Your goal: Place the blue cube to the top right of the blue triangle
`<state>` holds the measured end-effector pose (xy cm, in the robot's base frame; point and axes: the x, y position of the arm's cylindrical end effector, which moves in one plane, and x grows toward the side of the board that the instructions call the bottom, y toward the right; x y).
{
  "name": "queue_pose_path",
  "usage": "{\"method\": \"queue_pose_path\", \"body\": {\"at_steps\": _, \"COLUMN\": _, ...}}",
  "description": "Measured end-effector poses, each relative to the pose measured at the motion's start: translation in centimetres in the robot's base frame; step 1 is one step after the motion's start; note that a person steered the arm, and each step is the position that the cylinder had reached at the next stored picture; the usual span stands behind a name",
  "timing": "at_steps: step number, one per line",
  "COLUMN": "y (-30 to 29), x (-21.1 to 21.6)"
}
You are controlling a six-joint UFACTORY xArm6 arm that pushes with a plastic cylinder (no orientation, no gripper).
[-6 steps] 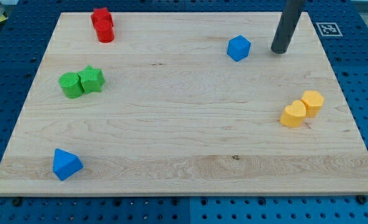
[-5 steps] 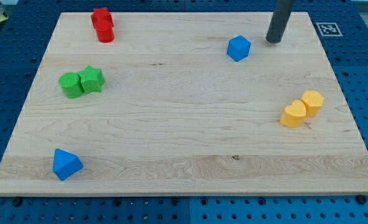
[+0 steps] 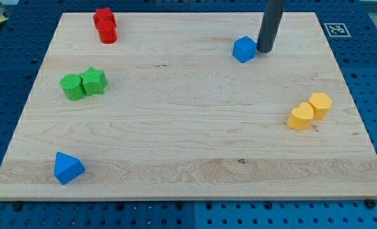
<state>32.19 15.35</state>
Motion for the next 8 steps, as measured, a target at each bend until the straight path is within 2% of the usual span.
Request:
{"method": "queue_pose_path", "body": {"at_steps": 7, "y": -5.8, "x": -1.2}}
{"method": "queue_pose_path", "body": {"at_steps": 8, "y": -5.9, "x": 1.3}}
